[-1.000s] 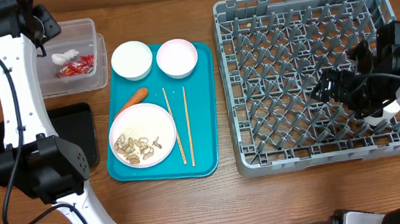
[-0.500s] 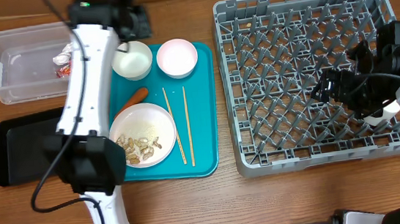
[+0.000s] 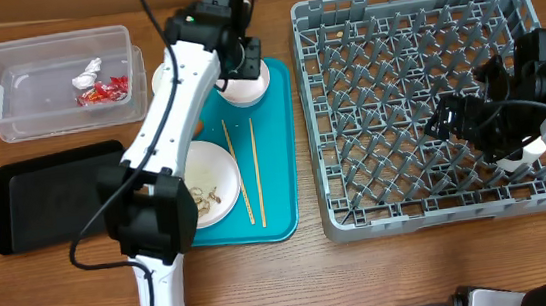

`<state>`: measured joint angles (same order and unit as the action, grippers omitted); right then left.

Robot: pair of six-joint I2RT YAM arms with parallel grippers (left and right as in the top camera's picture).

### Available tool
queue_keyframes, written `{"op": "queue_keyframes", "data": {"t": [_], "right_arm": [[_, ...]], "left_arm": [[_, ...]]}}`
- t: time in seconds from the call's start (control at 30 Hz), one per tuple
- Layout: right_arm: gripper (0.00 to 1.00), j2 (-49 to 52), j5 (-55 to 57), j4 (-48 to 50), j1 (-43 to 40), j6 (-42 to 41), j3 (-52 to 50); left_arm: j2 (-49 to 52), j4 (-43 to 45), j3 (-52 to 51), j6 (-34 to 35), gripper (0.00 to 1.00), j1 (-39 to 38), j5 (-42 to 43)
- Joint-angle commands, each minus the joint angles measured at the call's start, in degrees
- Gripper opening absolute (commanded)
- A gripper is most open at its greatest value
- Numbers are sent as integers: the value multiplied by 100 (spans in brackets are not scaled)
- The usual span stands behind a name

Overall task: Sort waste into correct bins and load items into the dishwasher
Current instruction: 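Grasp the pink-lined white bowl with the left gripper, then place the pink-lined bowl upside down in the rack's upper area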

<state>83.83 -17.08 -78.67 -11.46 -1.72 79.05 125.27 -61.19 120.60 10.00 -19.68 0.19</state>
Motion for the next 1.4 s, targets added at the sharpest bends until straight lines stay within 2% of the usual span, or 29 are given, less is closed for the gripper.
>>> {"op": "queue_keyframes", "data": {"t": [0.0, 0.37, 0.53, 0.6, 0.67, 0.83, 0.93, 1.03, 1.17, 1.27, 1.33, 1.37], "right_arm": [[100, -90, 55, 4, 26, 20, 129], [100, -90, 57, 7, 26, 20, 129], [100, -90, 57, 7, 26, 22, 129], [100, -90, 57, 7, 26, 22, 129], [100, -90, 57, 7, 26, 22, 129], [100, -90, 57, 4, 26, 22, 129], [100, -90, 57, 2, 26, 22, 129], [100, -90, 57, -13, 26, 22, 129], [100, -90, 61, -13, 26, 22, 129], [100, -90, 413, -63, 24, -20, 129], [100, -90, 894, -140, -4, -337, 129], [100, -90, 990, -153, -13, -411, 129]], "left_arm": [[304, 17, -35, -544, 46, -149, -76], [1054, 214, -35, -595, 45, -223, -59], [1204, 243, -35, -570, 35, -227, -57], [1272, 181, -35, -570, 16, -249, -55], [1272, 164, -35, -573, 4, -264, -57], [1189, 70, 251, -573, 4, -289, -55], [1062, -219, 1045, -570, 4, -289, 48], [1023, -702, 1934, -560, 4, -291, 896], [992, -883, 2763, -507, 4, -291, 1947], [992, -595, 3025, -350, 4, -321, 3010], [1001, -229, 3025, -131, 4, -378, 3775], [1008, -114, 3025, -33, 4, -407, 3926]]}}
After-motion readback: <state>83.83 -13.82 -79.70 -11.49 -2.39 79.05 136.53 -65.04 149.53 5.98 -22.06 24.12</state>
